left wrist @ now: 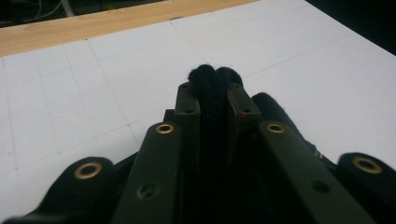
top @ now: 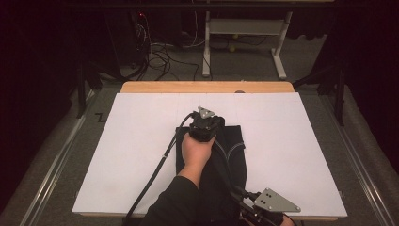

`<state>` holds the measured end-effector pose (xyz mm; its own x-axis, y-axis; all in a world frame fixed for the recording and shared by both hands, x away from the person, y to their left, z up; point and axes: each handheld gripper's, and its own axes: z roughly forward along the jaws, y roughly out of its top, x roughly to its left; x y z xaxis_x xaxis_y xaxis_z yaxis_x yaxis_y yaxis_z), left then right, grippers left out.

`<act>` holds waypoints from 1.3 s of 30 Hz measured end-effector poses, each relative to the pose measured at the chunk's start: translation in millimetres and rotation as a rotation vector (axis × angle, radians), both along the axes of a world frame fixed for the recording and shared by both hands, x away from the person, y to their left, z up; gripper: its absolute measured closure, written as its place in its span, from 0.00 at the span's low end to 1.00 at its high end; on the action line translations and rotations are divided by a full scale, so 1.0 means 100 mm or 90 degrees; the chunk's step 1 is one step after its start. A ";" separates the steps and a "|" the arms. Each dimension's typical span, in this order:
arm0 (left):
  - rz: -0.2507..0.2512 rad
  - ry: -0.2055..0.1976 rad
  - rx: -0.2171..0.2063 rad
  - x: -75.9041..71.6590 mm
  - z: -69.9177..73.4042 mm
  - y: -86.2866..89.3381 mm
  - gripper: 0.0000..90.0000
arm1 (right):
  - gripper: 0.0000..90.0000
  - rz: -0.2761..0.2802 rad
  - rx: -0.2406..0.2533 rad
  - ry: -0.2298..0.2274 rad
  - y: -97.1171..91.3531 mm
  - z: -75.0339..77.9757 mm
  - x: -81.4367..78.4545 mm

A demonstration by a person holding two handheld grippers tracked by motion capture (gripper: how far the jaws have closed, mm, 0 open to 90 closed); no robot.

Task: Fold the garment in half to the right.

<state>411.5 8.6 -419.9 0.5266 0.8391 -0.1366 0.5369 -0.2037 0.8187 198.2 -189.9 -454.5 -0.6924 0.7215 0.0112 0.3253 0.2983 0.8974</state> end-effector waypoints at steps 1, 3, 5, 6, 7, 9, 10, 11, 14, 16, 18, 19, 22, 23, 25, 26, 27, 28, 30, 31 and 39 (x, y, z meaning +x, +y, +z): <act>-0.002 0.001 0.001 0.00 0.00 -0.01 0.82 | 0.82 -0.001 0.001 0.001 -0.01 -0.01 0.00; -0.006 0.001 -0.001 0.00 -0.02 -0.03 0.80 | 0.82 -0.003 0.000 0.006 -0.02 -0.01 -0.01; -0.010 0.000 -0.004 0.00 -0.02 -0.04 0.78 | 0.82 -0.003 0.002 0.007 -0.03 -0.01 -0.01; -0.012 0.000 -0.006 0.00 -0.03 -0.05 0.78 | 0.82 -0.004 0.002 0.007 -0.03 -0.01 -0.02; -0.013 -0.001 -0.007 0.00 -0.03 -0.06 0.77 | 0.81 -0.004 0.001 0.006 -0.03 -0.01 -0.02; -0.017 -0.002 -0.009 0.00 -0.02 -0.08 0.77 | 0.81 -0.005 0.002 0.006 -0.04 -0.01 -0.03; -0.023 -0.004 -0.013 0.00 -0.02 -0.09 0.76 | 0.81 -0.005 0.002 0.007 -0.04 -0.01 -0.03; -0.025 -0.006 -0.015 -0.01 -0.02 -0.09 0.73 | 0.81 -0.005 0.002 0.008 -0.05 -0.01 -0.03; -0.033 -0.012 -0.027 -0.02 0.00 -0.11 0.69 | 0.79 -0.005 0.009 0.010 -0.07 -0.01 -0.04; -0.038 -0.012 -0.033 -0.02 0.01 -0.10 0.63 | 0.77 -0.004 0.013 0.009 -0.08 0.00 -0.04; -0.037 -0.010 -0.031 -0.02 0.02 -0.08 0.57 | 0.74 -0.007 0.018 0.005 -0.10 0.02 -0.05; -0.039 -0.011 -0.030 -0.02 0.03 -0.07 0.54 | 0.73 -0.009 0.020 0.001 -0.11 0.03 -0.06; -0.042 -0.020 -0.015 -0.04 0.06 -0.03 0.48 | 0.71 -0.010 0.026 -0.007 -0.13 0.06 -0.07; -0.046 -0.023 -0.015 -0.05 0.07 -0.01 0.46 | 0.69 -0.011 0.027 -0.009 -0.14 0.07 -0.07; -0.052 -0.027 -0.013 -0.08 0.09 0.04 0.43 | 0.69 -0.011 0.033 -0.013 -0.15 0.08 -0.08; -0.055 -0.029 -0.016 -0.08 0.10 0.06 0.41 | 0.68 -0.012 0.033 -0.015 -0.15 0.09 -0.08; -0.059 -0.032 -0.018 -0.10 0.10 0.09 0.40 | 0.68 -0.012 0.035 -0.017 -0.15 0.09 -0.08; -0.058 -0.037 -0.021 -0.12 0.10 0.13 0.39 | 0.68 -0.012 0.037 -0.021 -0.16 0.10 -0.08; -0.058 -0.041 -0.024 -0.16 0.10 0.20 0.37 | 0.68 -0.011 0.038 -0.025 -0.16 0.11 -0.09; -0.059 -0.042 -0.026 -0.18 0.09 0.26 0.35 | 0.68 -0.012 0.038 -0.026 -0.16 0.12 -0.09; -0.060 -0.048 -0.052 -0.41 -0.05 0.73 0.27 | 0.68 -0.016 0.037 -0.030 -0.17 0.13 -0.08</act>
<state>370.1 81.6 -424.9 0.6141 0.7728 -0.1599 0.4549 -0.1811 0.8719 190.2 -206.5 -441.3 -0.6747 0.7378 0.0216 0.2897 0.2378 0.9271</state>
